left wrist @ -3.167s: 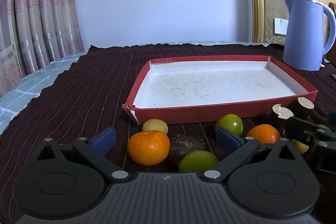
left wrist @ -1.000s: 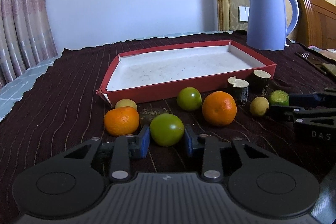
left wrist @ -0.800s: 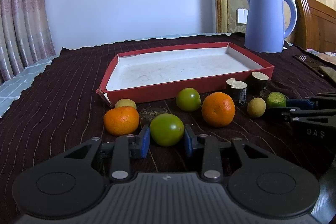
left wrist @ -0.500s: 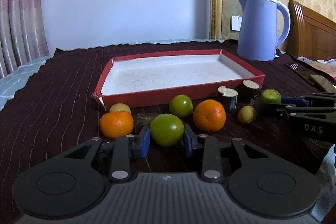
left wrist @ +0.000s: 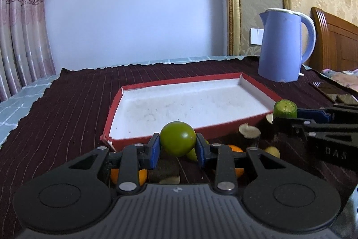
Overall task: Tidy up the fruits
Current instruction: 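Lift the green lime with the left tool while the right tool carries the lime piece over the tray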
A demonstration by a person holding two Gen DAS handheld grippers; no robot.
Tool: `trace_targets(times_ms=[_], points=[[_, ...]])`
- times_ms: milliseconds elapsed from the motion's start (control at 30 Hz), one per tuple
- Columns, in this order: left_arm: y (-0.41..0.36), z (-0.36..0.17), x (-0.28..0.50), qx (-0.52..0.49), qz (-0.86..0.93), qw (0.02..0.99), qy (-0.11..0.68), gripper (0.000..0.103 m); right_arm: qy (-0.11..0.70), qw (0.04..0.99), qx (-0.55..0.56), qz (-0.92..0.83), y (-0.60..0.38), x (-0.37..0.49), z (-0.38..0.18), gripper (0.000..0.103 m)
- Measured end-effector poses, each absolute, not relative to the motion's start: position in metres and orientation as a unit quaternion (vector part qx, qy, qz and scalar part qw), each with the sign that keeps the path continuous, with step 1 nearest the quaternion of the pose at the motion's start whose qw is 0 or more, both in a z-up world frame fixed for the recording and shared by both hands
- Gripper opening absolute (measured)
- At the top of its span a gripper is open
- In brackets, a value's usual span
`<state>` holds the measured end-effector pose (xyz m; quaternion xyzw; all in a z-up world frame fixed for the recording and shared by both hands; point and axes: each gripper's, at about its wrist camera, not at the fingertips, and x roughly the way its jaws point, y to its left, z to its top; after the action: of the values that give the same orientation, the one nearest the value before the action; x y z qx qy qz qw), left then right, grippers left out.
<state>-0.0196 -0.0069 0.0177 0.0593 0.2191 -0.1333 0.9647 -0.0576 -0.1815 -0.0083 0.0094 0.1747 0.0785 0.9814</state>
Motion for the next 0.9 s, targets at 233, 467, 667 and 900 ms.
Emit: trace_targets(times_ms=[233, 467, 667, 900], points=[[-0.01, 0.027, -0.004, 0.055, -0.128, 0.966, 0.219, 0.032, 0.164, 0.983, 0.006, 0.081, -0.179, -0.048, 0.002, 0.03], [-0.018, 0.034, 0.012, 0.061, -0.121, 0.967, 0.218, 0.032, 0.153, 0.985, 0.0, 0.077, -0.179, -0.04, 0.011, 0.03], [-0.021, 0.042, 0.022, 0.067, -0.112, 0.968, 0.212, 0.032, 0.142, 0.987, -0.006, 0.074, -0.183, -0.033, 0.022, 0.03], [-0.024, 0.051, 0.034, 0.071, -0.104, 0.97, 0.206, 0.032, 0.134, 0.988, -0.008, 0.07, -0.187, -0.023, 0.033, 0.03]])
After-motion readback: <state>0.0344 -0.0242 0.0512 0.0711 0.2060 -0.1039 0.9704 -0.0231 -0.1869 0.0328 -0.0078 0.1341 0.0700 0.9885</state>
